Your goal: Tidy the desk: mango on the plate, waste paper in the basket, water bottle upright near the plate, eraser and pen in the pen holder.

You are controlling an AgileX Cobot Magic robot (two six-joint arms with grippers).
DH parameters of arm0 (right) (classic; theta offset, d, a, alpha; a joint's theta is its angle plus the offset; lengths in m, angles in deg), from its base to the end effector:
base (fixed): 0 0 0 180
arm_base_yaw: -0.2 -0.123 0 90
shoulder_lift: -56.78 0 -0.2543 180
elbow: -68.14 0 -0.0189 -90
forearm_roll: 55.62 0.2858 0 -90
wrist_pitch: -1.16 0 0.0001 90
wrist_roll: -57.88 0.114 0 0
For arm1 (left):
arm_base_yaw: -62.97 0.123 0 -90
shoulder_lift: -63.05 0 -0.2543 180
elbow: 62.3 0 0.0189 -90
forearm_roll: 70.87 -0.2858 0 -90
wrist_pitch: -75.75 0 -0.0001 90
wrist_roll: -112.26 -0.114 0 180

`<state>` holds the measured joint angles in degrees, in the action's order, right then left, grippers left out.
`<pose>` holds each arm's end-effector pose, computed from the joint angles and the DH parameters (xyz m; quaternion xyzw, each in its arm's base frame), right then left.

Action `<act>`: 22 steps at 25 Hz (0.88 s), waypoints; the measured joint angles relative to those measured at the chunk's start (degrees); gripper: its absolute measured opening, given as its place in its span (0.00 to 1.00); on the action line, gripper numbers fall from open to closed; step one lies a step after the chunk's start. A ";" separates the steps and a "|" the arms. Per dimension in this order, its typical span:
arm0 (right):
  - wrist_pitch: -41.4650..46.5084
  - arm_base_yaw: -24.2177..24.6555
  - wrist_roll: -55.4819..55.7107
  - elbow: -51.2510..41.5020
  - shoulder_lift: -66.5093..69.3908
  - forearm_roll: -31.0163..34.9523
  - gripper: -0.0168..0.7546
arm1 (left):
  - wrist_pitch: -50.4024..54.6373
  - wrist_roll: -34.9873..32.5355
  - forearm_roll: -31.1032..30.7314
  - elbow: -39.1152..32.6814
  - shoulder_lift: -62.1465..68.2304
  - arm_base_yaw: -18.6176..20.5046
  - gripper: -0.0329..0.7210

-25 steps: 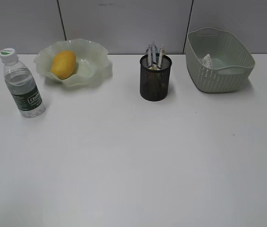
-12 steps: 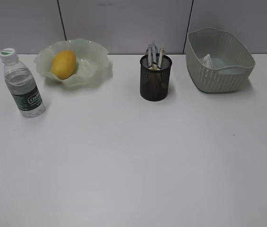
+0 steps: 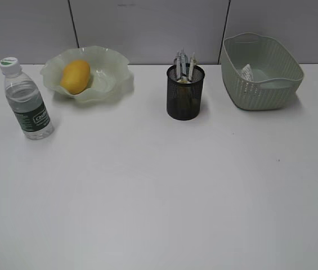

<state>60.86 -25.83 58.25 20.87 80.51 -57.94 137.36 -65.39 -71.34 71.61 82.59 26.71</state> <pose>0.1074 0.0480 0.2619 -0.2037 0.8856 0.0756 0.4106 0.0840 -0.0606 0.2741 0.2614 0.8569 -0.1430 0.4207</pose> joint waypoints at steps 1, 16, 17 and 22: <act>0.00 0.00 0.00 0.00 0.00 0.07 0.75 | -0.08 0.00 0.00 0.00 0.05 0.00 0.62; 0.00 0.00 -3.41 0.00 0.00 4.05 0.75 | -0.30 0.00 0.47 0.00 0.10 0.00 0.83; 0.00 0.00 -3.41 0.00 0.00 4.05 0.75 | -0.30 0.00 0.47 0.00 0.10 0.00 0.82; 0.00 0.00 -3.41 0.00 0.00 4.10 0.75 | -0.30 0.00 0.47 0.00 0.10 0.00 0.78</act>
<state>60.86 -25.83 54.84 20.87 80.51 -53.83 137.06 -65.39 -70.87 71.61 82.70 26.71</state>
